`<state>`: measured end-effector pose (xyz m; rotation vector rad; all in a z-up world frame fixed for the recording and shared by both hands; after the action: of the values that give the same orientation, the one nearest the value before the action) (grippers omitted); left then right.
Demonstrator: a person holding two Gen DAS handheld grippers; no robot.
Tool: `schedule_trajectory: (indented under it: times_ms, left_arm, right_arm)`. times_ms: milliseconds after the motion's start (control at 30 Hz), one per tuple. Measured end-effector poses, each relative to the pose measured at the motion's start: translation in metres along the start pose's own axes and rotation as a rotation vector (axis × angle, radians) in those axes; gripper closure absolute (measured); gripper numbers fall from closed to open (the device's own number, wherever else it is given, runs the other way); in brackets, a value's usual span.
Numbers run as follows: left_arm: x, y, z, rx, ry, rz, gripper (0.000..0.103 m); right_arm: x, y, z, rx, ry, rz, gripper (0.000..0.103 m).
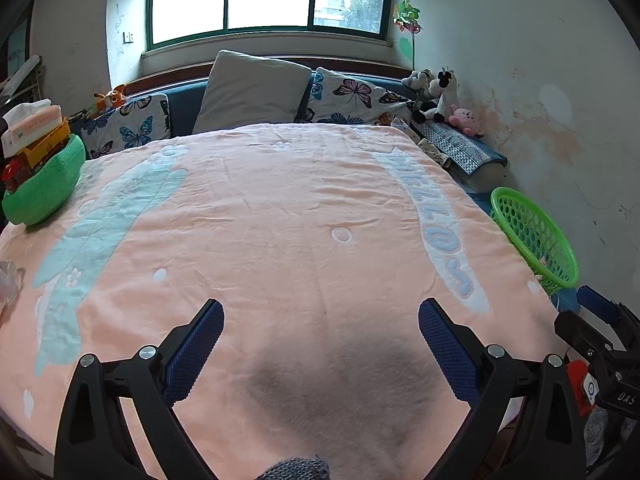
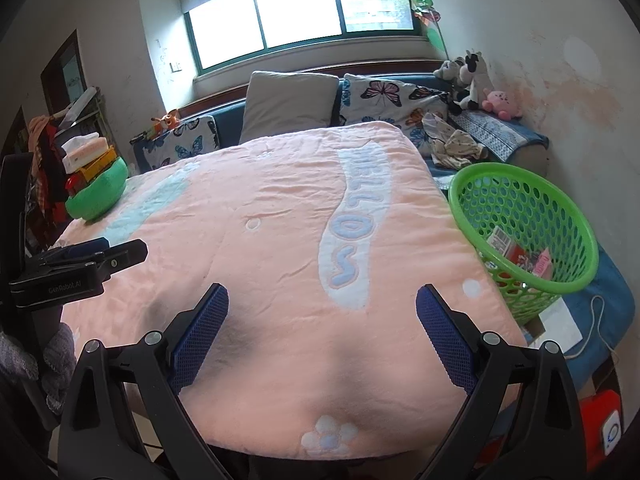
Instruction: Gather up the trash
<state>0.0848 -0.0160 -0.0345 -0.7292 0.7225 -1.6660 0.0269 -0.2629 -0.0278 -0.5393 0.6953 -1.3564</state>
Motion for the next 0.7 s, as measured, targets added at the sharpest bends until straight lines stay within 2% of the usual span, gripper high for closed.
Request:
schedule_trajectory:
  times_ms: [700]
  left_arm:
    - [-0.015,-0.005,-0.013,0.019,-0.031,0.04,0.008]
  right_arm:
    - [-0.018,0.008,0.001,-0.008,-0.028,0.022,0.009]
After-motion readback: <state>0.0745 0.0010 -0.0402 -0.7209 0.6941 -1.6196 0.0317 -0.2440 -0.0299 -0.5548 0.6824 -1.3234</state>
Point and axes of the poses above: each gripper's, at about its wrist camera, not at the fingertips, and y roughly the way its jaws point, x to its right, z to its top, the point moved 3 cm from there along y, roughly the way its jaws point, and after that the axes turned 9 degrees about -x, right-handed, at the moved point
